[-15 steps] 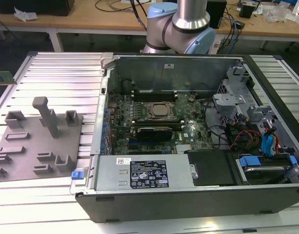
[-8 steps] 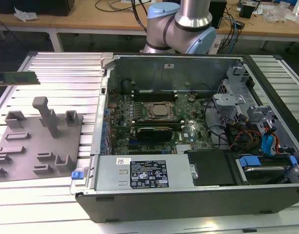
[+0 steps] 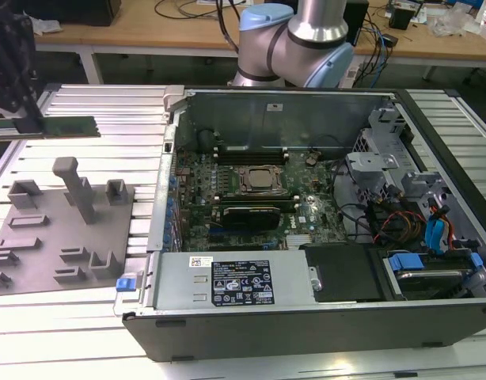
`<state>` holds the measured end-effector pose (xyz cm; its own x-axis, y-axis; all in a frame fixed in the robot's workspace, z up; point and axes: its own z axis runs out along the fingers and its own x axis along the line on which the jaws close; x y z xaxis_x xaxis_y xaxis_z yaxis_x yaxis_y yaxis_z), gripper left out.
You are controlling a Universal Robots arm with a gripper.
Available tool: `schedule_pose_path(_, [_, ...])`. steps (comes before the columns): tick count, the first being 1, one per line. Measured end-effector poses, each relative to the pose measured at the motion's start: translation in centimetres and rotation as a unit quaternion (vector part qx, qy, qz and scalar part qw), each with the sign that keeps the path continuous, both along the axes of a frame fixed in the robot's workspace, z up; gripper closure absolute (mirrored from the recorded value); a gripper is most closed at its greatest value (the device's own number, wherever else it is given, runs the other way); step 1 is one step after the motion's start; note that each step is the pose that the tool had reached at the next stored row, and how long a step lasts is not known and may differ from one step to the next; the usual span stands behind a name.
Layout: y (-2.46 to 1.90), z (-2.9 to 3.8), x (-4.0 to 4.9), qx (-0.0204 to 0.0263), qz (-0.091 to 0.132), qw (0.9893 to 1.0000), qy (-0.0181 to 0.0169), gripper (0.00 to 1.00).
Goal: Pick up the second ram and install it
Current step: 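Pick up the second ram and move it above second insertion slot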
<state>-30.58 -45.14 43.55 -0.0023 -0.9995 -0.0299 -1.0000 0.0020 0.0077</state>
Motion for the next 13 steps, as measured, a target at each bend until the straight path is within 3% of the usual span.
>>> schedule_pose_path(6, [0.0,0.0,2.09,0.0,0.0,1.0,0.0,0.86])
schedule_pose_path(11, [0.0,0.01,4.98,-0.0001,0.0,1.0,0.0001,0.86])
schedule_pose_path(13, [0.0,0.01,5.63,-0.0001,0.0,1.0,0.0001,0.86])
